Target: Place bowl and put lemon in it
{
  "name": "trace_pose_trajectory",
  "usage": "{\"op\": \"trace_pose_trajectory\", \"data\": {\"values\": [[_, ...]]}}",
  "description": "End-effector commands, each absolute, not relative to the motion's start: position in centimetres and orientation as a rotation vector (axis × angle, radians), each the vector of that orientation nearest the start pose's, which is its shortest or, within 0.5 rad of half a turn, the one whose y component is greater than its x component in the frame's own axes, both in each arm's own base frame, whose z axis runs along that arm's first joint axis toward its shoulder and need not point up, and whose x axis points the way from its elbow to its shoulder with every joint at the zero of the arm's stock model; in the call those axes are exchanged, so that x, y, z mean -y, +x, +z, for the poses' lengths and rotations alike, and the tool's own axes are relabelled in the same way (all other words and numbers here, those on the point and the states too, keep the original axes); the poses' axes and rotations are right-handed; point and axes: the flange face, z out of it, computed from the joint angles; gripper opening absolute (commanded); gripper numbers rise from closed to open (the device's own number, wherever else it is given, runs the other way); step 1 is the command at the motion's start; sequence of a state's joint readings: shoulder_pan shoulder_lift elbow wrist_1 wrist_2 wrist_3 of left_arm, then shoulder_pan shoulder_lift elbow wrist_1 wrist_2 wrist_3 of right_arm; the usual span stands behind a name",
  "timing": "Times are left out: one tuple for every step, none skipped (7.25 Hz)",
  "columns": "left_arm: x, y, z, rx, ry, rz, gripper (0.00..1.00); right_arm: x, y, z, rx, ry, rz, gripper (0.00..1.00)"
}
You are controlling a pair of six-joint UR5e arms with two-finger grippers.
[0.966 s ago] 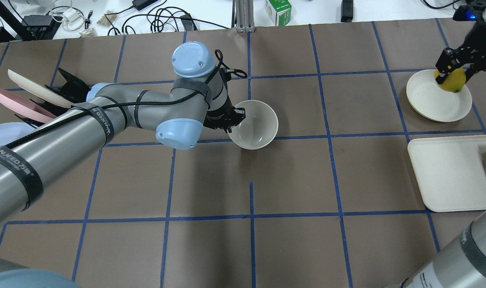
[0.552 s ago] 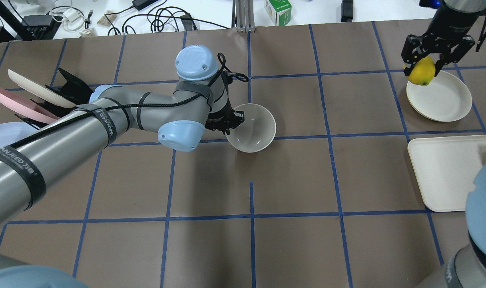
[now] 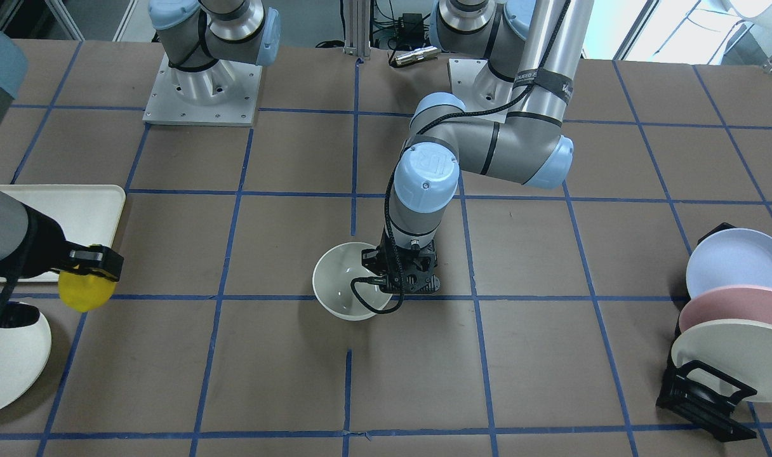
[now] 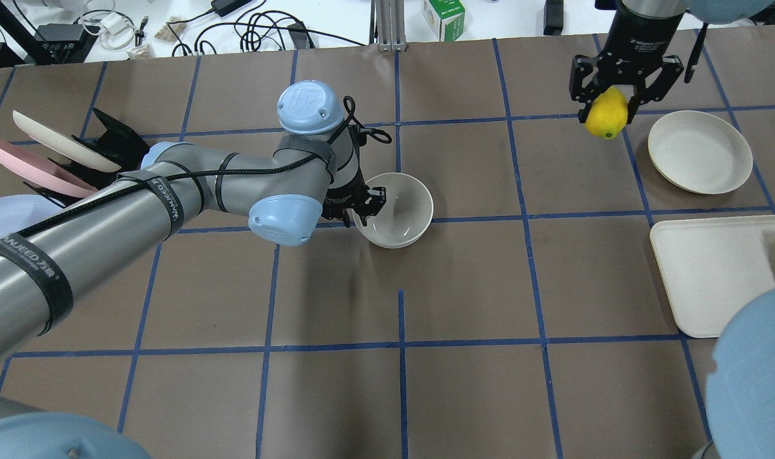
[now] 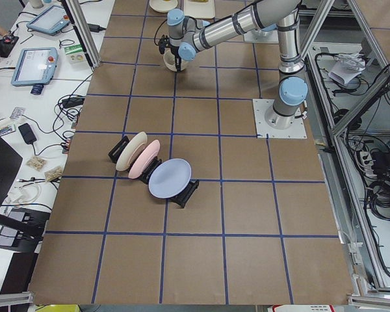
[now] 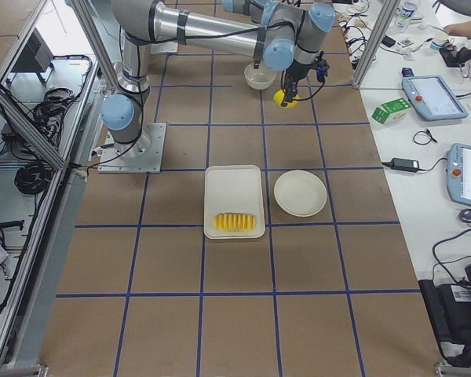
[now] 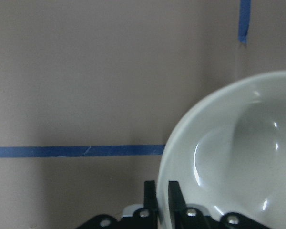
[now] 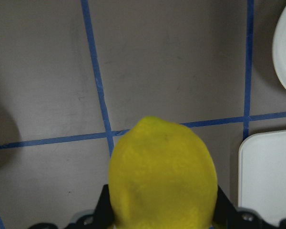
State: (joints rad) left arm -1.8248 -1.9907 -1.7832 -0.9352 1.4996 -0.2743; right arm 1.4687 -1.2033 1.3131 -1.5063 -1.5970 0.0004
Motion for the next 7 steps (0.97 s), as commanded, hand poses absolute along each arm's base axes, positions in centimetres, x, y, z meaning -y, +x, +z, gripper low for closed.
{"op": "trace_pose_trajectory", "data": {"values": [[55.1, -25.1, 24.6, -3.248, -0.127, 0.058, 1.00, 62.6, 12.3, 40.8, -3.125, 0.107, 0.233, 0.00], [56.5, -21.8, 28.4, -3.245, -0.060, 0.100, 1.00, 62.9, 15.2, 40.9, -3.102, 0.150, 0.150, 0.00], [57.4, -18.0, 32.8, -3.241, 0.024, 0.185, 1.00, 62.3, 18.3, 40.4, -3.101, 0.205, 0.146, 0.00], [56.8, -15.0, 36.2, -3.237, 0.052, 0.308, 1.00, 61.6, 21.8, 39.5, -3.093, 0.213, 0.168, 0.00], [55.3, -14.7, 40.7, -3.236, 0.081, 0.246, 1.00, 61.6, 25.6, 38.2, -3.083, 0.254, 0.116, 0.00], [53.2, -15.4, 44.6, -3.236, 0.054, 0.131, 1.00, 61.1, 29.3, 36.8, -3.080, 0.300, 0.093, 0.00], [50.8, -15.5, 48.2, -3.228, 0.050, 0.059, 1.00, 60.5, 32.3, 35.2, -3.086, 0.275, 0.094, 0.00]]}}
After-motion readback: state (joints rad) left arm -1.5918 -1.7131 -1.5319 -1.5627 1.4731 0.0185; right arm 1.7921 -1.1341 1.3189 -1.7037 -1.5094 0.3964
